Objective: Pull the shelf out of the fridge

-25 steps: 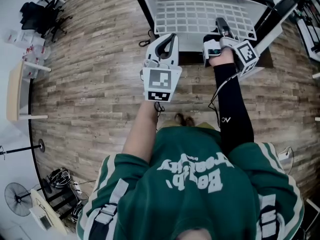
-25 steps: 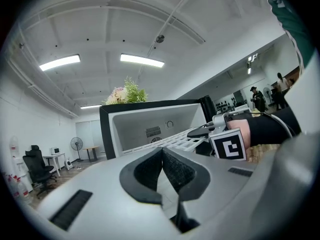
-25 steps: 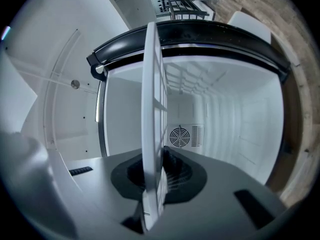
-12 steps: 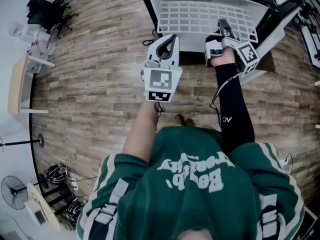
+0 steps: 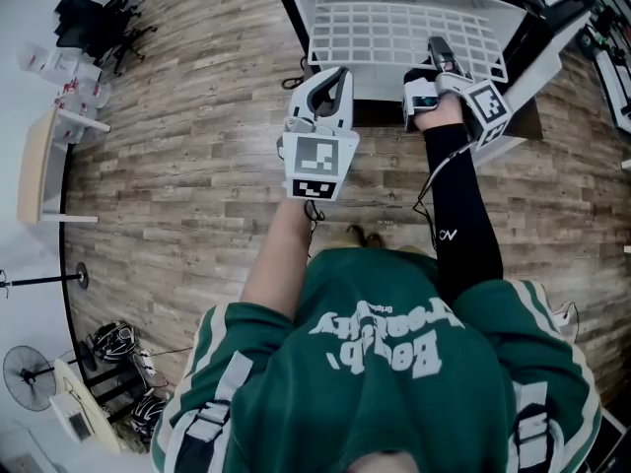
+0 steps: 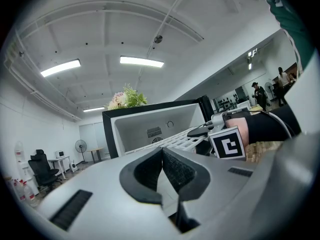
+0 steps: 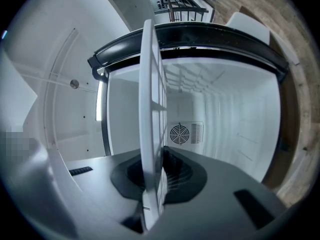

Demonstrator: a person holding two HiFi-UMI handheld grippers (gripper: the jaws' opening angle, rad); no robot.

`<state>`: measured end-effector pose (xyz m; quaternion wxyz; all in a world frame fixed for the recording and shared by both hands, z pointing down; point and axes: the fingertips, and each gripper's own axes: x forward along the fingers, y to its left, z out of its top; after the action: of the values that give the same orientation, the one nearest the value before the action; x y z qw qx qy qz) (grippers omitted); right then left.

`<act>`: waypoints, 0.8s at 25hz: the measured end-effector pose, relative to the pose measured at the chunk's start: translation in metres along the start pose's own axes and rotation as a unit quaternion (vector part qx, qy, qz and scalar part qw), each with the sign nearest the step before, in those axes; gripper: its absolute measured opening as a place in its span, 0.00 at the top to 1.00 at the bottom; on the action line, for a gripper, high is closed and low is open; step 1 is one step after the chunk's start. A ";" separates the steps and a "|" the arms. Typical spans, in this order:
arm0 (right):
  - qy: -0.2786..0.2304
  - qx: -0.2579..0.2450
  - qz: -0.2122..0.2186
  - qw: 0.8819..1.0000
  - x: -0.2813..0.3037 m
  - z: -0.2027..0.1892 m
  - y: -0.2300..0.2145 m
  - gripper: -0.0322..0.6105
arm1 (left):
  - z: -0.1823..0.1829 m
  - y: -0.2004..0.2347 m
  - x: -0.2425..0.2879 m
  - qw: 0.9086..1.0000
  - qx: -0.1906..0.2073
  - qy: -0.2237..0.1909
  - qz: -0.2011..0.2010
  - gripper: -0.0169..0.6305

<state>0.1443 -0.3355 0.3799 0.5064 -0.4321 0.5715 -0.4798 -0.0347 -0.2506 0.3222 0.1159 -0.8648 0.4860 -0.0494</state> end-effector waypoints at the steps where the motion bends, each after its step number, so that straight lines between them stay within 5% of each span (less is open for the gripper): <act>1: 0.000 0.000 0.000 1.000 0.000 -0.001 0.000 0.89 | 0.000 0.001 -0.001 1.000 0.000 0.000 0.001 0.95; 20: 0.006 0.008 0.003 1.000 -0.011 -0.004 0.003 0.89 | 0.001 -0.005 -0.012 1.000 0.000 0.002 0.007 0.95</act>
<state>0.1421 -0.3236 0.3792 0.5079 -0.4235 0.5720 -0.4853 -0.0363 -0.2377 0.3232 0.1151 -0.8615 0.4920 -0.0506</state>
